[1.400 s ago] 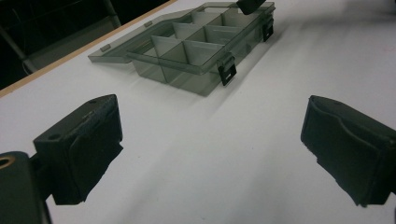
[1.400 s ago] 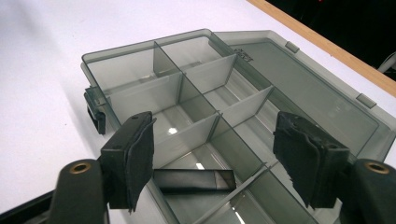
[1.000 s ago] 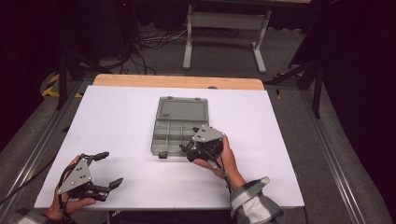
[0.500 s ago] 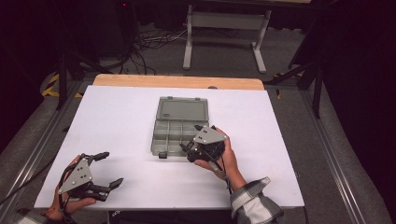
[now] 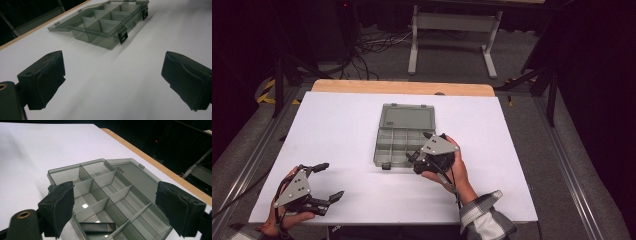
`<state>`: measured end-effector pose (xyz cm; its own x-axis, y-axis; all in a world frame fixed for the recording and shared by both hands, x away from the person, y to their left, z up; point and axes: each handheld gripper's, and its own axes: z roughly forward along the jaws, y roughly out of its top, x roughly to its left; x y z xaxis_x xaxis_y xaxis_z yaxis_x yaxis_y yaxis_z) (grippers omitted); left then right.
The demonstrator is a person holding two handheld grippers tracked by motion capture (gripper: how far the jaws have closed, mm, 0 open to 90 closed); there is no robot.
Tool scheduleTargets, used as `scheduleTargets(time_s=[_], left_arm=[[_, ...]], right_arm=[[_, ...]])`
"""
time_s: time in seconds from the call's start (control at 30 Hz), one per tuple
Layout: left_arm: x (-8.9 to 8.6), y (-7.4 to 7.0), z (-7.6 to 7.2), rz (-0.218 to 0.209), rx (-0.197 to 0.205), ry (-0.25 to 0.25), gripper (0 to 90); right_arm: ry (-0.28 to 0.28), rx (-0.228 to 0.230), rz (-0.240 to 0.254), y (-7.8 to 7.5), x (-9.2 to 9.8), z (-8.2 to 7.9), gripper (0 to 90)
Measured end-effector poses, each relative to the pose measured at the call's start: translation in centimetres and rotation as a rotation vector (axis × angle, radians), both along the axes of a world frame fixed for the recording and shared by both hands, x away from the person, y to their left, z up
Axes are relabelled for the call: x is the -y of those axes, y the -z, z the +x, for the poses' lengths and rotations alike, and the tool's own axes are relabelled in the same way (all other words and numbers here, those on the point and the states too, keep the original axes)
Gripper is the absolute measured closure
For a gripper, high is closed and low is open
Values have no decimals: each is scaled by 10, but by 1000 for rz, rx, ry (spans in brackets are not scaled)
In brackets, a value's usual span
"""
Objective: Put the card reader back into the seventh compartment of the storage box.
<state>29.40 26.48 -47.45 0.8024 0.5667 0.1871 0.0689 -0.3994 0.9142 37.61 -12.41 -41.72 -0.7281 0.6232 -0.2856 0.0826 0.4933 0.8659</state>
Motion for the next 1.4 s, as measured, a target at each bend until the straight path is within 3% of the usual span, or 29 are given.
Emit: scheduleTargets(time_s=[0.5, 1.4], left_arm=[[-1, 0, 0, -1, -2, -3, 58], [-1, 0, 1, 4, -2, -5, 57]], right_arm=[[13, 16, 31, -4, 4, -3, 96], [21, 57, 40, -16, 15, -15, 102]])
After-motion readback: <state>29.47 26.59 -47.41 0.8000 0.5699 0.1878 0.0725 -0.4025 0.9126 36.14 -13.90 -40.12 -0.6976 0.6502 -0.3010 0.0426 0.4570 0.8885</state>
